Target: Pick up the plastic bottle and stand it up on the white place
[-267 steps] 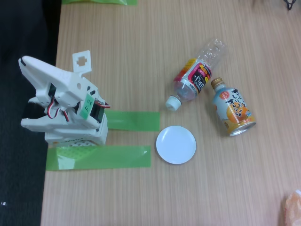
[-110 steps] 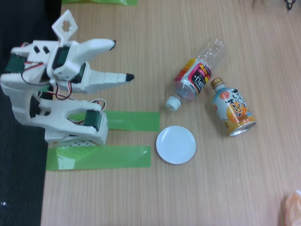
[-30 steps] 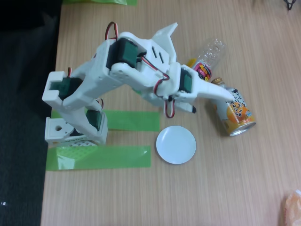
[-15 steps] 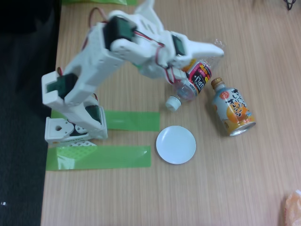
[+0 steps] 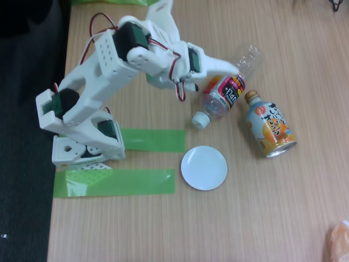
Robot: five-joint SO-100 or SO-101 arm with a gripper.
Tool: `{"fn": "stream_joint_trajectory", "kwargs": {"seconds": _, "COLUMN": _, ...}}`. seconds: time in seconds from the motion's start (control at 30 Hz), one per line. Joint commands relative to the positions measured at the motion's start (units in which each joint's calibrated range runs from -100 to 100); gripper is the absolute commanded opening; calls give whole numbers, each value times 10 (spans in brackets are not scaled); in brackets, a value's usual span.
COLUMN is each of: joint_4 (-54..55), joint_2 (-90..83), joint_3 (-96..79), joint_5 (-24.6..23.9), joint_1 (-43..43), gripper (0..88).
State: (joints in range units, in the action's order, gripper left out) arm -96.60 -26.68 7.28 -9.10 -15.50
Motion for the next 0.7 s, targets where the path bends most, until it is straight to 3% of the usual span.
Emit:
{"fn": "stream_joint_trajectory", "kwargs": {"seconds": 0.0, "joint_4": 4, "joint_2": -11, "joint_3": -2, "joint_5": -50, "joint_1": -6, "gripper": 370}}
{"fn": "stream_joint_trajectory", "kwargs": {"seconds": 0.33, "joint_4": 6, "joint_2": -5, "joint_3": -3, "joint_5": -197, "joint_1": -46, "gripper": 370}}
{"fn": "stream_joint_trajectory", "kwargs": {"seconds": 0.67, "joint_4": 6, "joint_2": -10, "joint_3": -128, "joint_5": -228, "joint_1": -103, "gripper": 370}}
